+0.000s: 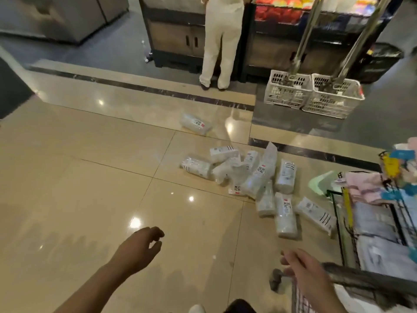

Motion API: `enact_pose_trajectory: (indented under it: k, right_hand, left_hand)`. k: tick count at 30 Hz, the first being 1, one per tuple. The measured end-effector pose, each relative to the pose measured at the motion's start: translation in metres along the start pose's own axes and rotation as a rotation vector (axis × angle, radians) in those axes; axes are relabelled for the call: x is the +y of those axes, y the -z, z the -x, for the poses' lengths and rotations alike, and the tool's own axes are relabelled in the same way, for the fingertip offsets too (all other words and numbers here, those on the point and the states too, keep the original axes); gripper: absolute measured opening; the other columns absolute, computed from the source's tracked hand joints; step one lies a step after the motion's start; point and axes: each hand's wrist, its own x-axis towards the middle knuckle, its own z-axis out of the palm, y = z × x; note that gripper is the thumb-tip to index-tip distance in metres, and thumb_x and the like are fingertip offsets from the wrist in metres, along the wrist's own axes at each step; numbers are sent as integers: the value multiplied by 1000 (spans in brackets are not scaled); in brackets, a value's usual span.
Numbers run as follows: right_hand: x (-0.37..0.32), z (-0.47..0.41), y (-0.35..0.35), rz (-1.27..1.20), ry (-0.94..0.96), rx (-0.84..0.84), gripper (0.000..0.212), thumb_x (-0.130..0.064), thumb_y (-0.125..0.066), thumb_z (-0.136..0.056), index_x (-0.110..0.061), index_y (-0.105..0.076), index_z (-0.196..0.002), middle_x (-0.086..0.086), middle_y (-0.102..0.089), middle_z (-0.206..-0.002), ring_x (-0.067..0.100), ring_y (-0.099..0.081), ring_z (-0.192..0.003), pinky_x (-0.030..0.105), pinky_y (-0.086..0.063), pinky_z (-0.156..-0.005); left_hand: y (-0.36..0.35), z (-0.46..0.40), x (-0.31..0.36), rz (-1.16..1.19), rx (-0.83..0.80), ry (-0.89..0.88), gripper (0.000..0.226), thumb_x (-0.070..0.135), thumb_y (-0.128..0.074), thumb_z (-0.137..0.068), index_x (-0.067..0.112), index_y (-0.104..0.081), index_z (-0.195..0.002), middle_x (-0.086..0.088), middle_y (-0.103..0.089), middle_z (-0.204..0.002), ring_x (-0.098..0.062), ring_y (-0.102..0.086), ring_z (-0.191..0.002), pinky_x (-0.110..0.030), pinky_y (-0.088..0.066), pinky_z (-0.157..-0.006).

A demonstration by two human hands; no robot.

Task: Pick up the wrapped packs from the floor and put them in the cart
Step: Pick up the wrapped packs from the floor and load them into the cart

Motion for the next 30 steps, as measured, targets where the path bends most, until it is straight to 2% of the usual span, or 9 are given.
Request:
enact_pose_trajectory:
  k: [4, 6, 9, 13, 16, 19, 21, 24, 30]
  right_hand:
    - [-60, -48, -30, 90, 80, -56, 17, -40, -59, -102, -31, -73, -99, -9, -76, -99, 15, -72, -90, 43, -58, -88]
    - [-89, -81, -45, 107, 118, -51, 18, -43, -59, -101, -31, -70, -108, -10, -72, -110, 13, -67, -100, 36, -51, -87]
    - [-142, -145, -68, 94, 154, -29, 31, -45, -62, -100, -30, -63, -128, -9, -64, -123, 14, -61, -108, 32, -45, -85]
    - [-229, -235, -92, 57, 191, -107, 20, -43, -64, -99, -37, -61, -117, -7, -66, -123, 13, -61, -106, 30, -45, -87]
    - [-284, -289, -109, 90, 173, -149, 29, -44, -64, -99, -31, -63, -124, -8, -66, -118, 3, -60, -96, 26, -46, -81]
    - [-322, -332, -124, 181, 94, -215, 28, -45, -63, -99, -29, -65, -122, -9, -66, -114, -1, -58, -91, 18, -43, -71]
    - [-339, -356, -135, 238, 19, -243, 27, -47, -63, -98, -29, -67, -118, -8, -70, -117, 7, -62, -98, 21, -46, -75]
    - [-346, -393, -158, 251, -106, -238, 23, -48, -65, -96, -32, -69, -113, -9, -71, -117, 7, -63, -99, 29, -50, -86]
    - [-324, -487, -238, 117, -285, -96, 53, -46, -69, -94, -25, -60, -141, 2, -62, -141, 18, -58, -119, 33, -44, -95]
  left_hand:
    - [22, -60, -5, -16, -46, 3, 27, 32, -60, -100, 37, -65, -126, 18, -66, -117, -4, -62, -111, -21, -46, -83]
    - [38, -99, 0, -21, -45, 6, 29, 32, -61, -99, 36, -64, -128, 18, -66, -118, -6, -62, -113, -24, -49, -86]
    - [65, -170, 16, -34, -31, -4, 34, 32, -63, -99, 34, -62, -133, 16, -65, -121, -9, -61, -117, -28, -51, -91]
    - [115, -262, 46, -55, -2, 14, 41, 36, -62, -99, 33, -58, -139, 14, -64, -127, -8, -59, -118, -31, -53, -97]
    - [155, -331, 64, -94, -24, 21, 42, 35, -61, -100, 30, -57, -141, 9, -65, -130, -12, -60, -120, -30, -53, -97]
    - [193, -394, 73, -121, -82, 26, 43, 34, -61, -100, 28, -57, -142, 4, -65, -132, -16, -61, -120, -29, -51, -99]
    - [218, -440, 69, -139, -86, 34, 43, 34, -63, -98, 28, -58, -141, 4, -67, -132, -16, -63, -120, -30, -52, -99]
    - [242, -520, 54, -229, -117, 22, 47, 36, -67, -96, 29, -58, -142, 5, -67, -132, -16, -63, -121, -31, -53, -99]
    - [204, -694, 44, -482, -360, -147, 60, 44, -67, -93, 31, -49, -149, 3, -60, -145, -19, -58, -129, -34, -51, -104]
